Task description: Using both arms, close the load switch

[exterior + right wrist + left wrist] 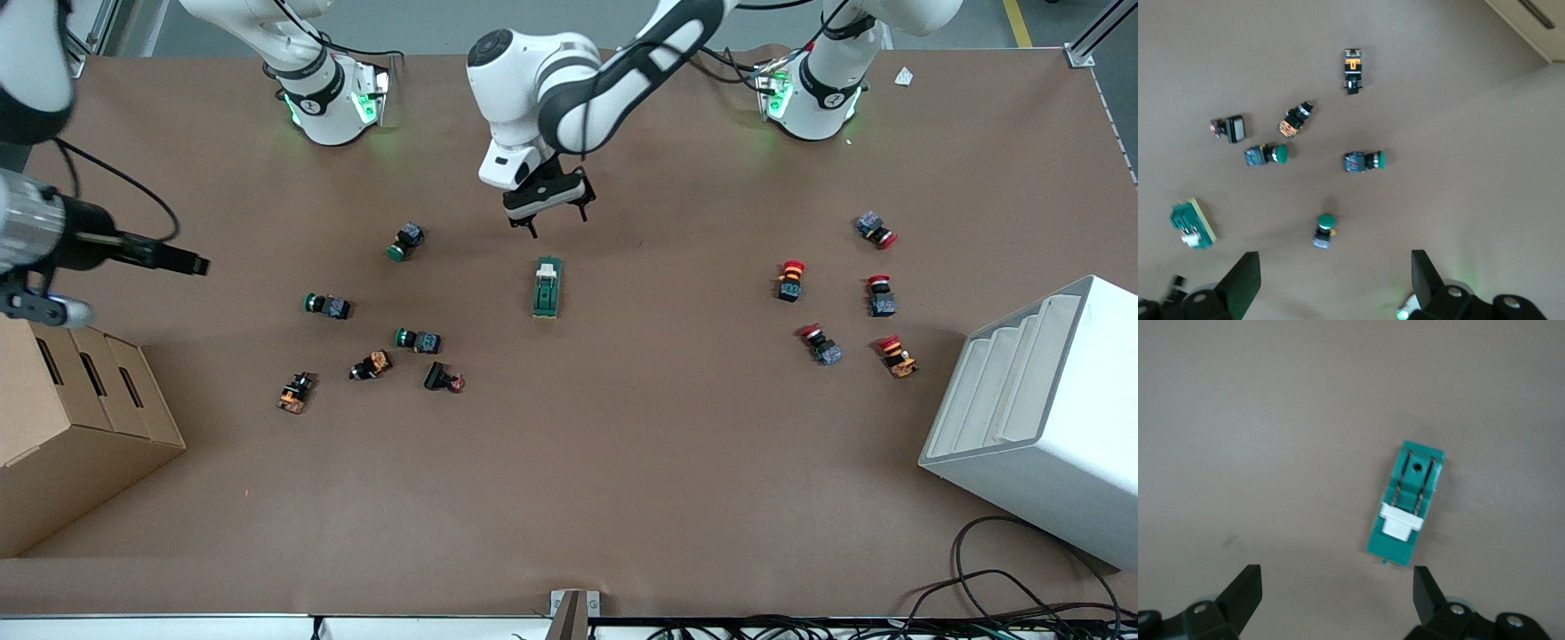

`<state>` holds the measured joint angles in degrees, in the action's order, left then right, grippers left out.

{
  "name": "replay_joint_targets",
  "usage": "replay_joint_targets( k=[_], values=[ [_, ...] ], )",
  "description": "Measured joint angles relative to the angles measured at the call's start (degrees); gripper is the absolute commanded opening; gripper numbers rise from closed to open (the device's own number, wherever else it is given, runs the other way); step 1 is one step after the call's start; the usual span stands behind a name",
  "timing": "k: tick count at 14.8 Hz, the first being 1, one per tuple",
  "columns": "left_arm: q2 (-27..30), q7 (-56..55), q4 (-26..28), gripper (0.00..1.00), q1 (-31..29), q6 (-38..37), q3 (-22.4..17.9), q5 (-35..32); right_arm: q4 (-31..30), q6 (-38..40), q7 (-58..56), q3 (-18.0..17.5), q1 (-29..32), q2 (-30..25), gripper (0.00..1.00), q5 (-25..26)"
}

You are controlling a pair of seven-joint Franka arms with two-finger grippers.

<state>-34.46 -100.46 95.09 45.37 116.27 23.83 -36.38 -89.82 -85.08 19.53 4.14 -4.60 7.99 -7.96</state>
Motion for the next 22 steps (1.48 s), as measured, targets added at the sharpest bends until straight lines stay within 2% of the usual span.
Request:
replay_joint_targets(
  k=[3,7,10,13,18,22],
  values=[
    [-4.3,-9.8,0.0,1.0,2.8,1.2,0.0,-8.9,-2.1,-4.9,11.2,-0.2,-5.7,1.2,1.0,-0.6],
    [-8.7,-25.8,2.3,0.99,6.3,1.2,0.1,-27.4,-6.5,-15.2,24.4,-0.4,-12.9,3.9,1.0,-2.6],
    [-11.4,-34.4,4.6,0.98,8.0,1.2,0.0,-38.3,-10.8,-23.6,30.4,-0.5,-18.1,6.5,1.0,-5.8],
    [-12.3,-37.7,7.2,0.99,8.1,1.0,-0.2,-46.9,-14.0,-30.3,31.4,-0.6,-22.0,9.2,1.0,-9.6],
    [-13.8,-44.0,9.2,0.98,8.0,-1.8,-0.7,-60.0,-21.7,-46.6,31.6,-0.9,-28.9,12.4,1.0,-15.9],
    [-15.8,-46.2,9.6,0.98,8.3,-6.1,-0.4,-66.8,-23.1,-52.9,31.7,-1.5,-33.3,15.2,1.0,-21.2]
  ],
)
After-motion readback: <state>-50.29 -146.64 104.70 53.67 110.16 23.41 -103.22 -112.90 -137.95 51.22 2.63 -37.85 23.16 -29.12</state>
